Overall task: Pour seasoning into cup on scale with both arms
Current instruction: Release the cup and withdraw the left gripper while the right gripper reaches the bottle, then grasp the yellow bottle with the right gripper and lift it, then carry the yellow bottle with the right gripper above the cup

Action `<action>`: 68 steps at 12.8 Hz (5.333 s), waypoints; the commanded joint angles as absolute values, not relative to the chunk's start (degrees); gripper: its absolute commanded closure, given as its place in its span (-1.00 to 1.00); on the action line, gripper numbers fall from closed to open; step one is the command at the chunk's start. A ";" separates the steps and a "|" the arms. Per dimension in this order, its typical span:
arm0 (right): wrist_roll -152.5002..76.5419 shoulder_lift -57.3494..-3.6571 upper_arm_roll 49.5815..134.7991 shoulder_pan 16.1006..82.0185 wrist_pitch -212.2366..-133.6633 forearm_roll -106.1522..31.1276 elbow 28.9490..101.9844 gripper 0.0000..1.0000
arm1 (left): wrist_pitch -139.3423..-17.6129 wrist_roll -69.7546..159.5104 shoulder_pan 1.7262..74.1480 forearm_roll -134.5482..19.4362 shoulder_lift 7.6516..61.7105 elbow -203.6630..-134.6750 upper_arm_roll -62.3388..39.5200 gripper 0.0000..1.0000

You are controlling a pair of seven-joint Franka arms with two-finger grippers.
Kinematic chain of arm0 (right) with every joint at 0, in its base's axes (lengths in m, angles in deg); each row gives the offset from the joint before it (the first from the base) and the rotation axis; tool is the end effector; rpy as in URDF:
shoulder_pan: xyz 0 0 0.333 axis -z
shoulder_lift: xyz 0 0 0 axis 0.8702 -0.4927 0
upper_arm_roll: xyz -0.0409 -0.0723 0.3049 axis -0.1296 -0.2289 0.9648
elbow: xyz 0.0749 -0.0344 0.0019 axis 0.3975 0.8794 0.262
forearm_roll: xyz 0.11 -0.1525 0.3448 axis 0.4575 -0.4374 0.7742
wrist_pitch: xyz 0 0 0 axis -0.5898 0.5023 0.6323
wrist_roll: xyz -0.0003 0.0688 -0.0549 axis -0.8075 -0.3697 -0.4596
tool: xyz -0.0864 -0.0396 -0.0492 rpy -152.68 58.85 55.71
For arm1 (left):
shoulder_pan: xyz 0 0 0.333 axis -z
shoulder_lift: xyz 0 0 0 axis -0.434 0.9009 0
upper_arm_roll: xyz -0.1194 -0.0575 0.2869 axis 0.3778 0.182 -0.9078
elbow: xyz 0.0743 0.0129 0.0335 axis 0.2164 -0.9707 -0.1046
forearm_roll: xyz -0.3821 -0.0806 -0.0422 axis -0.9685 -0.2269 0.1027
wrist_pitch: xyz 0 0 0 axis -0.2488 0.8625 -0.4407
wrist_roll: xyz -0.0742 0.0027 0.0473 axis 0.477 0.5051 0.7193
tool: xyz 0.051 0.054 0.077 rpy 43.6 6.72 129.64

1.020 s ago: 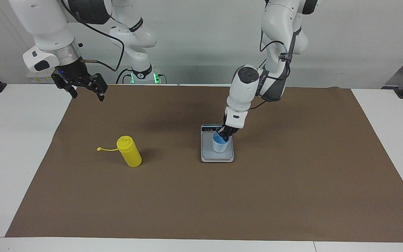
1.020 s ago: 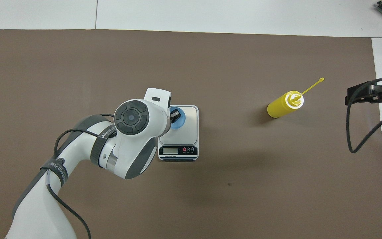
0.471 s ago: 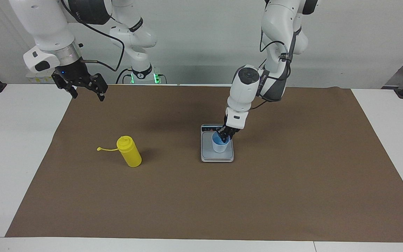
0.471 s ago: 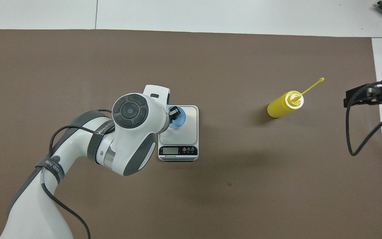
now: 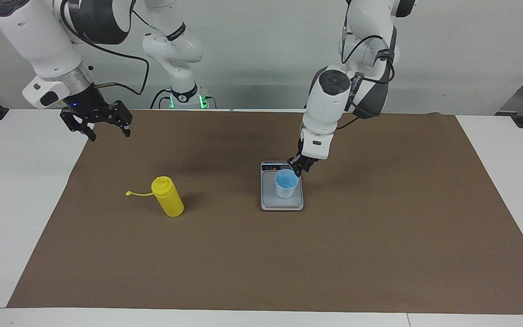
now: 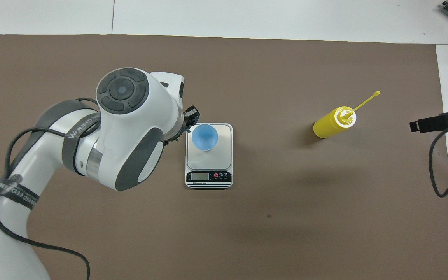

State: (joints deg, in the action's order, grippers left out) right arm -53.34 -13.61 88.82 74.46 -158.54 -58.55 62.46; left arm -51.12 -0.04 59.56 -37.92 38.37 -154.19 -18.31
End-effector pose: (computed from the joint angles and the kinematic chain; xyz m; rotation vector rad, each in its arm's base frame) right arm 0.5548 -0.0846 0.5742 -2.9868 -0.3009 -0.1706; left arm 0.5485 -0.3281 0.4806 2.9296 0.8433 -0.0225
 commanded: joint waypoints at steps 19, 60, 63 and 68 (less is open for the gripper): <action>-142.39 -27.20 89.30 79.75 -179.10 6.07 86.69 -1.00 | -29.92 62.43 35.30 -31.28 31.57 -145.91 -18.92 0.19; -72.91 -27.03 89.38 49.95 -198.26 -63.12 69.56 0.44 | -39.24 59.53 28.27 -31.98 24.09 -154.10 -13.91 -1.00; -66.29 -27.03 89.39 46.70 -197.65 -78.25 69.64 0.44 | -39.32 59.62 28.27 -31.98 24.09 -154.10 -13.91 -1.00; -62.61 -27.11 89.38 41.34 -196.07 -92.94 69.82 0.49 | -39.06 59.44 28.18 -31.98 24.09 -154.10 -13.91 -1.00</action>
State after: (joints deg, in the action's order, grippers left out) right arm -65.11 -27.12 89.52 43.17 -197.13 -87.94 70.56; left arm -39.82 59.67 28.86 -32.23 24.97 -153.58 -14.43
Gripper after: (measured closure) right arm 0.485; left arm 0.000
